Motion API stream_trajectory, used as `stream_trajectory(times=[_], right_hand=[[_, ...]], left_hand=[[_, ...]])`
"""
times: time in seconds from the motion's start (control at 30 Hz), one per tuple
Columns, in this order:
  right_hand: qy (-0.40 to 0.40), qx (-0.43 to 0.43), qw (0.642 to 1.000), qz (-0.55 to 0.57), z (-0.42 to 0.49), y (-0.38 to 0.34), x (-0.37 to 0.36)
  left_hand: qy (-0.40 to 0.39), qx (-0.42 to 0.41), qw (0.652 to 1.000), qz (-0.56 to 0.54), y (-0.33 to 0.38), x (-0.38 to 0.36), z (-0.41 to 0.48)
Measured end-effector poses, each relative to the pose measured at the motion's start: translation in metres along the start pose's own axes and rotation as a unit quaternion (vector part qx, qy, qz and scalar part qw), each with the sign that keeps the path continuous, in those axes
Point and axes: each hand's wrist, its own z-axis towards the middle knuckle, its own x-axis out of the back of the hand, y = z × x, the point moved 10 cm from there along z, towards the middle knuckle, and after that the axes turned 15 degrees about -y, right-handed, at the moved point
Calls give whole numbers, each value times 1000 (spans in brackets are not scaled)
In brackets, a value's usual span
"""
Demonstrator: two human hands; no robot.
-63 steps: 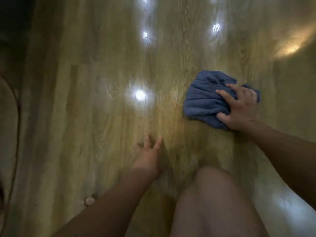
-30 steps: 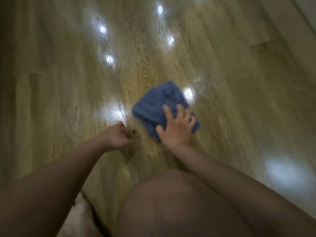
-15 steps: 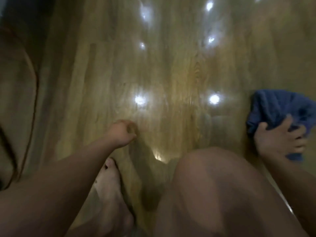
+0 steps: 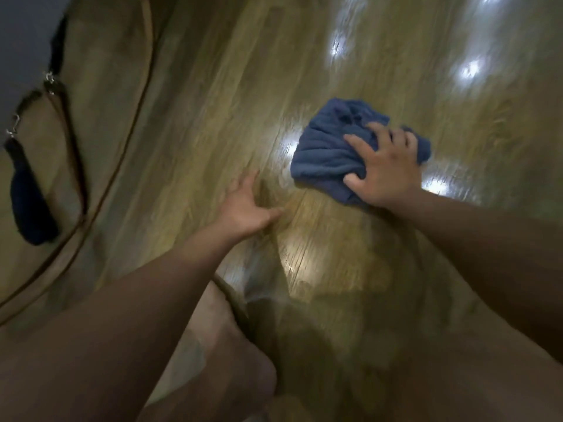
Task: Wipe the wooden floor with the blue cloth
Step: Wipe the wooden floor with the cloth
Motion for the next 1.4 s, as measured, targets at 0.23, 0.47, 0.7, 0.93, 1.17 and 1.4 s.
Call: stream_trajectory(times=[0.23, 0.47, 0.7, 0.93, 1.17, 1.4], right_hand=[[-81, -19, 996, 25, 52, 81, 27], [5, -320, 917, 237, 73, 108, 39], [-130, 138, 981, 33, -20, -94, -30], [-124, 52, 991, 27, 121, -32, 28], [-30, -101, 988, 109, 122, -109, 16], [-199, 283, 938, -20, 115, -213, -18]], left_hand=[[-72, 93, 984, 130, -33, -26, -2], [-81, 92, 987, 106, -32, -30, 5], [-82, 76, 991, 80, -39, -34, -3], [-92, 83, 990, 68, -36, -37, -2], [-113, 88, 986, 89, -36, -41, -2], [-132, 98, 984, 71, -34, -41, -2]])
